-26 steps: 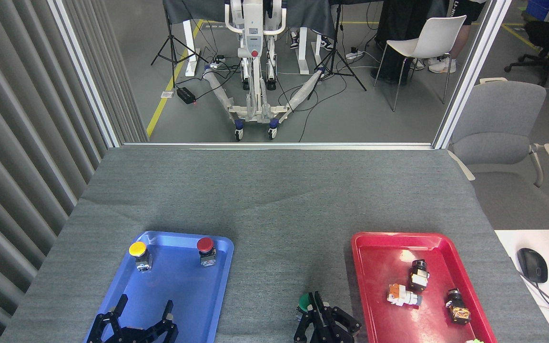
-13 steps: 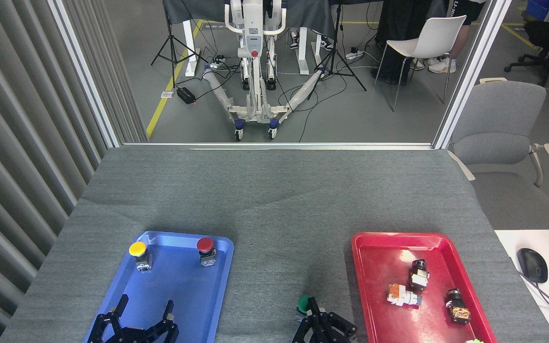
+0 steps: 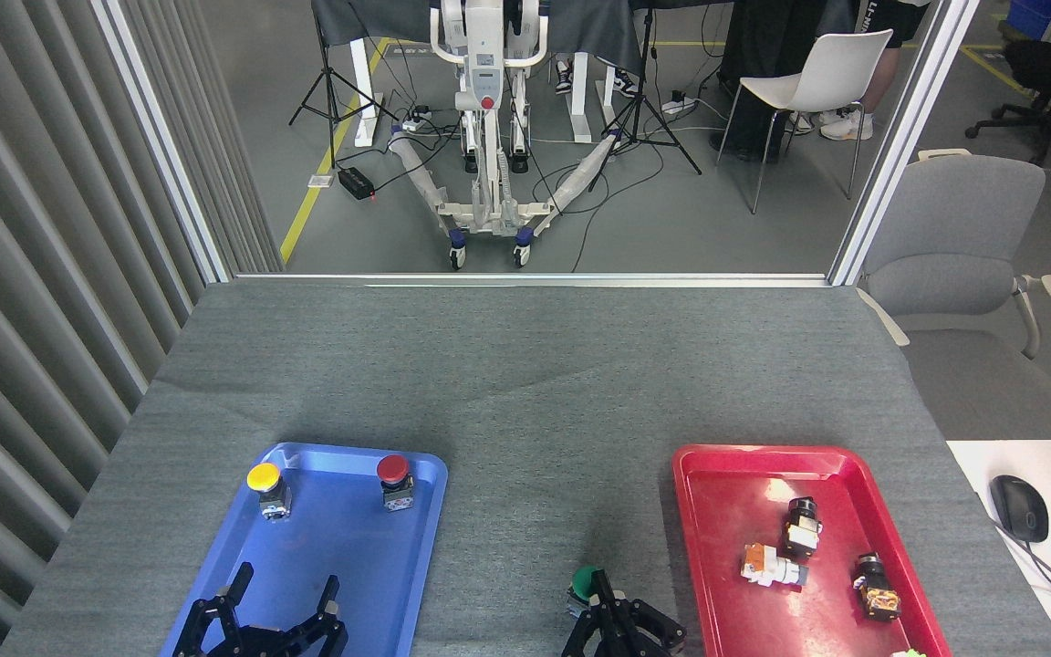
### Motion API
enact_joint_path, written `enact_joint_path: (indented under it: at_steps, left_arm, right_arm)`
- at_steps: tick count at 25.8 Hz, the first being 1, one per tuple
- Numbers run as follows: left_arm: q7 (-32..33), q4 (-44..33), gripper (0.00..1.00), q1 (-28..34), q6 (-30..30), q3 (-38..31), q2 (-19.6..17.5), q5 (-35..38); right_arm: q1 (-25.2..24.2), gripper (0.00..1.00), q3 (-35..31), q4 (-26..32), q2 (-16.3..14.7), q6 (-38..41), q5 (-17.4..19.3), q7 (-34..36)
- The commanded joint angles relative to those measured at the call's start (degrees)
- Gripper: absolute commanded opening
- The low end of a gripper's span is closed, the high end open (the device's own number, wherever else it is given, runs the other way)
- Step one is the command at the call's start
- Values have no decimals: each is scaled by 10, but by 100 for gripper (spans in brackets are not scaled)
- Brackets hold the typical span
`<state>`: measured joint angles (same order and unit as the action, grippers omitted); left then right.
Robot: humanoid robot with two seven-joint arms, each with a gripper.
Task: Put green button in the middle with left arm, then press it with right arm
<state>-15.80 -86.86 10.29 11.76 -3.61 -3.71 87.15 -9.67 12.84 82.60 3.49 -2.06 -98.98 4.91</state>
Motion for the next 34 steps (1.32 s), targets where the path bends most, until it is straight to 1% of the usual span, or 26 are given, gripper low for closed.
enact_joint_path:
  at_steps: [1,2,5,7,9,14,16,18,21,23,28,31,34]
  left_arm:
    - [-1,-1,99,0,2,0,0,-1]
    - [-1,-1,99,0,2,0,0,-1]
    - [-1,-1,99,1,2,0,0,-1]
    - [-1,-1,99,1,2,0,0,-1]
    - [-1,-1,99,1,2,0,0,-1]
    - [-2,-1,99,1,2,0,0,-1]
    - [-3,-1,99,1,2,0,0,0]
    - [-3,-1,99,1,2,0,0,0]
    - [-3,-2,99,1,2,0,0,0]
    - [-3,-2,99,2,2,1,1,0]
    - [-3,-1,99,2,2,2,1,0]
    - [-6,-3,99,3,-3,1,4,0]
    - [-7,-19,99,10,-18,-1,18,0]
  right_arm:
    - [2,65,-1,36,-2,-15,2,-4]
    - [1,68,-3,49,-2,-18,3,-3]
    - [-3,86,-11,78,-4,-21,4,-4]
    - [-6,91,-15,97,-8,-22,4,-4]
    - [-17,98,-33,113,-12,-22,9,-3]
    - [-32,99,-77,131,-21,-22,17,-2]
    - [-38,99,-91,134,-25,-22,18,12]
    - [-41,100,-110,134,-30,-22,35,31]
    - [-45,100,-131,135,-35,-20,70,33]
    - [-46,100,-142,135,-45,-15,80,31]
    - [-55,100,-164,136,-51,-1,81,30]
    - [-59,100,-173,139,-61,6,85,30]
    - [-59,100,-181,143,-64,4,95,31]
